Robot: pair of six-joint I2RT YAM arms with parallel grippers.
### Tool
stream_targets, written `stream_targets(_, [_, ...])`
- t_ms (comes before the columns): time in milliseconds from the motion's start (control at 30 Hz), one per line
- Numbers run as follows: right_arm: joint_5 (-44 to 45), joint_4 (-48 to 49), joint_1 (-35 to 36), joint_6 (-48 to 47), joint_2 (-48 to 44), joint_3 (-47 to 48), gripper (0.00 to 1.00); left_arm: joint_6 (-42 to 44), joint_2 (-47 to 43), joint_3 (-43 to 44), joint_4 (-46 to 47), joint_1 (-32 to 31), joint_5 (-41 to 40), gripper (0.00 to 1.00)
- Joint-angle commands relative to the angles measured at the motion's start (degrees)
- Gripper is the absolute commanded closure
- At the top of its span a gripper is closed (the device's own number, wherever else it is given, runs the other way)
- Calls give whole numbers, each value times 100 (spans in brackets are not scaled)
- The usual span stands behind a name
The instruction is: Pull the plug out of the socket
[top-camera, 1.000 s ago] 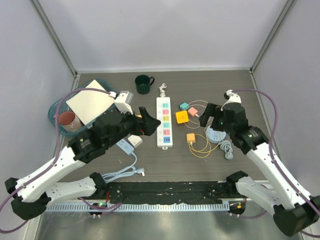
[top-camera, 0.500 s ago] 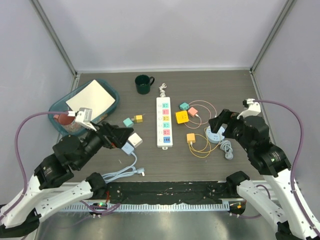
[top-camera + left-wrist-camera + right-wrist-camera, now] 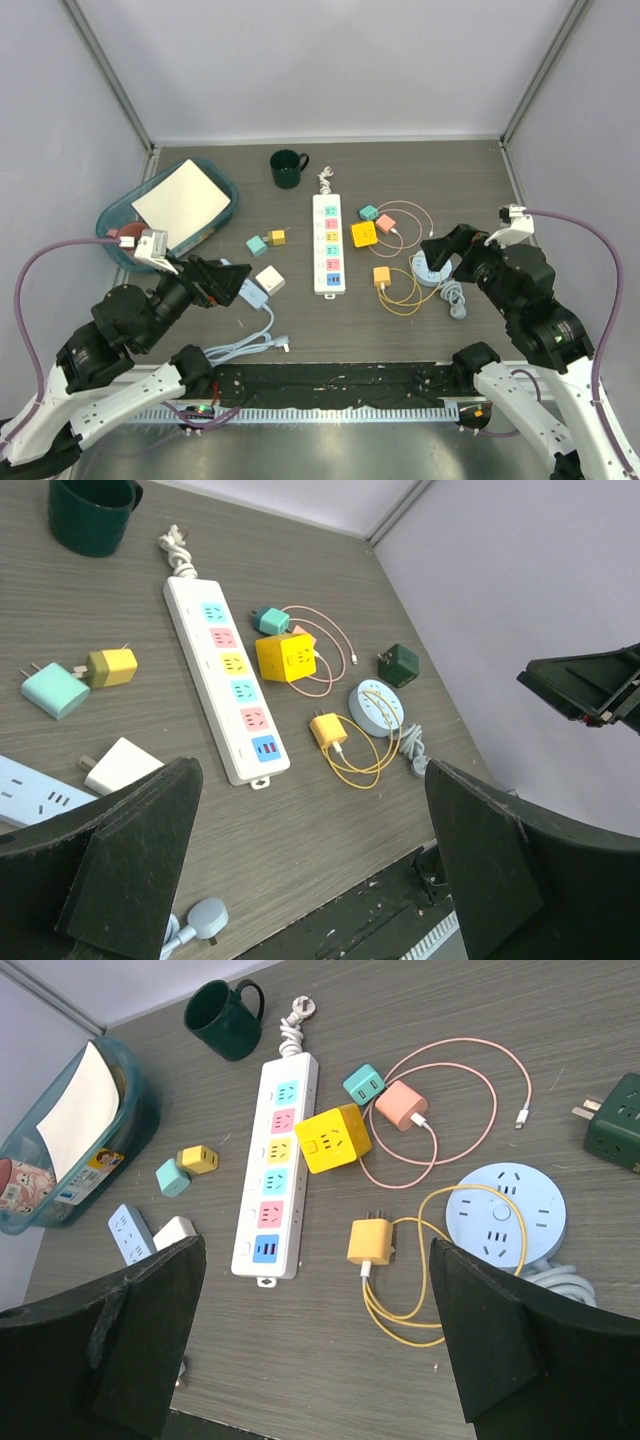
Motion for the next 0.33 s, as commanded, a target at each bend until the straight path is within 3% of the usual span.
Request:
stream_targets(0, [-68,210,20,150,-71,106,1,125,-45,64,-1,10,-101,0])
stream_targets(300, [-76,166,20,133,-54,212,2,20,26,99,7,10,13,0])
